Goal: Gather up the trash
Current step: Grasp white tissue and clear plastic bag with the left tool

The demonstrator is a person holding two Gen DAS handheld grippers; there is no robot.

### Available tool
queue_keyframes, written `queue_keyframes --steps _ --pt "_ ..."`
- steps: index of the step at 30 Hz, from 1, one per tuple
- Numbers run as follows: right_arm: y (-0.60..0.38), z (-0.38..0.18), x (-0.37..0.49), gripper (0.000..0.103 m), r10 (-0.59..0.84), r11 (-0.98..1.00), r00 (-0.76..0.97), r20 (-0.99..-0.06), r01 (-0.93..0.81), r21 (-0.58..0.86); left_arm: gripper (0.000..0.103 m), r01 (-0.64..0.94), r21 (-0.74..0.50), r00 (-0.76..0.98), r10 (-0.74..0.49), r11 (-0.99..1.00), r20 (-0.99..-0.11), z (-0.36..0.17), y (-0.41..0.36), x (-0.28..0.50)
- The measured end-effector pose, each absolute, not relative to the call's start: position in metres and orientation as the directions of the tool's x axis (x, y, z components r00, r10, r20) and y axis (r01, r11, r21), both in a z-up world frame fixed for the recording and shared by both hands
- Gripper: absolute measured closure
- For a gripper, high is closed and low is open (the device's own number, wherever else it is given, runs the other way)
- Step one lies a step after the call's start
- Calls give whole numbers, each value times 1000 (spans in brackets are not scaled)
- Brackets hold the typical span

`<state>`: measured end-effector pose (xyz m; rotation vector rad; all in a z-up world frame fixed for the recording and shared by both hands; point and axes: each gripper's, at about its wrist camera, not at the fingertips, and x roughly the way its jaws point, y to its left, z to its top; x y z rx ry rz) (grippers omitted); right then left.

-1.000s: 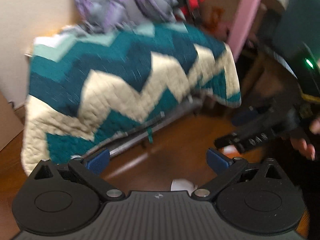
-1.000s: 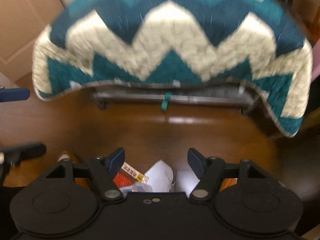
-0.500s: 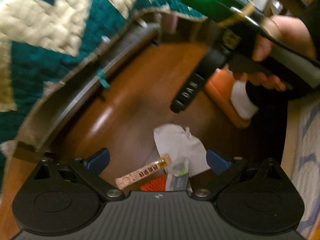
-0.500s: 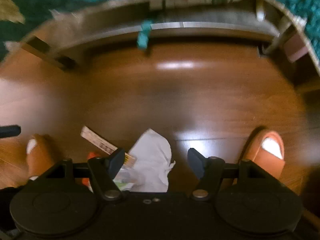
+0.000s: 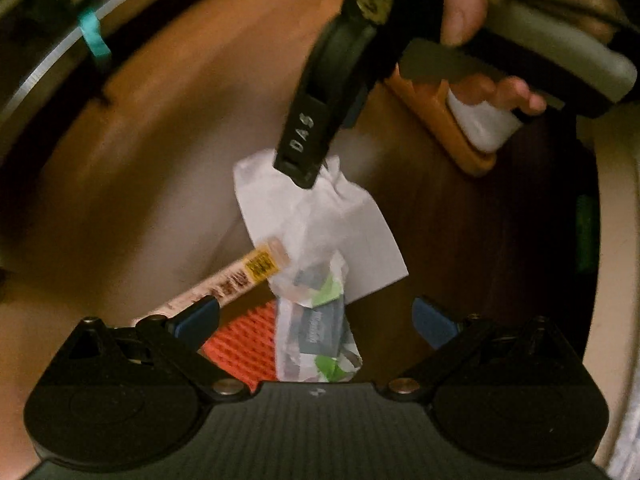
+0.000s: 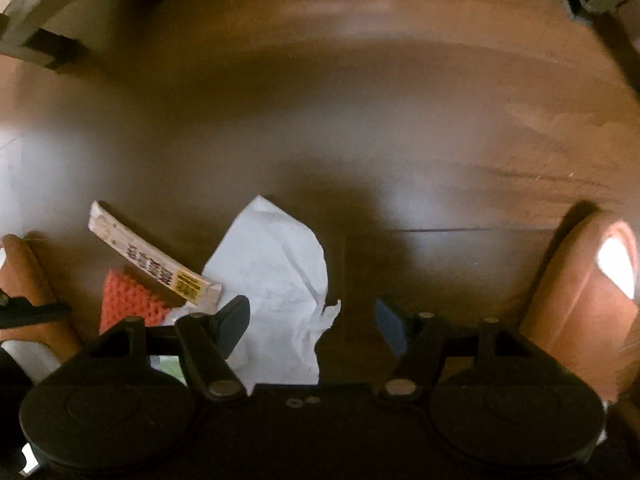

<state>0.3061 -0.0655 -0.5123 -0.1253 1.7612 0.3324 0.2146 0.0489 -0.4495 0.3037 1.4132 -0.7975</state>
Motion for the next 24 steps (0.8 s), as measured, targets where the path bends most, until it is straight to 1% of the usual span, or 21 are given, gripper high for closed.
queue_keyframes --steps 1,3,5,8,9,11,13,14,15,16,18,19,20,21,22,23,24 --pt "-66 -517 306 35 98 952 -225 -969 -264 157 2 655 -272 -58 -312 705 -948 -456 46 213" --pt "-65 -523 304 35 96 951 -241 -966 -266 161 8 666 -277 -77 -305 693 -949 -466 42 211" --pt "-65 -528 303 35 99 951 -250 -963 -262 165 20 675 -281 -97 -296 682 -950 -475 39 209" --pt "-64 -533 302 36 104 950 -257 -961 -260 173 31 671 -284 -113 -285 685 -952 -486 37 207" --pt "-64 -534 301 36 104 949 -257 -961 -263 173 33 669 -289 -118 -286 685 -951 -488 37 207" --pt "-63 -536 300 36 106 948 -262 -959 -266 177 44 668 -290 -126 -280 686 -952 -492 37 207" --pt "-62 -538 300 37 102 946 -260 -960 -272 175 52 665 -291 -136 -272 688 -953 -496 37 207" --pt "-61 -538 300 39 101 946 -261 -960 -274 174 55 663 -293 -140 -271 689 -952 -500 37 207" --pt "-60 -539 299 42 98 945 -265 -959 -277 173 57 661 -295 -141 -272 690 -952 -501 38 208" --pt "-58 -541 299 52 89 945 -267 -960 -281 166 62 659 -297 -140 -275 691 -951 -501 39 208" --pt "-55 -541 299 53 84 944 -262 -962 -287 160 66 645 -303 -145 -277 701 -950 -503 40 210" --pt "-54 -541 299 55 86 944 -261 -961 -288 162 70 638 -304 -147 -276 707 -950 -503 41 211" --pt "-53 -541 299 63 81 943 -260 -962 -293 158 71 630 -310 -150 -279 712 -948 -504 43 212" --pt "-52 -541 299 67 58 942 -255 -965 -306 137 71 624 -312 -150 -282 716 -947 -504 43 213" --pt "-52 -542 297 76 44 941 -254 -966 -315 125 75 617 -315 -150 -285 722 -947 -504 44 214" --pt "-53 -541 297 92 48 940 -266 -963 -314 133 82 610 -319 -151 -289 725 -945 -504 45 215" --pt "-55 -542 297 95 54 942 -283 -958 -303 143 84 602 -324 -154 -292 729 -944 -504 46 216"
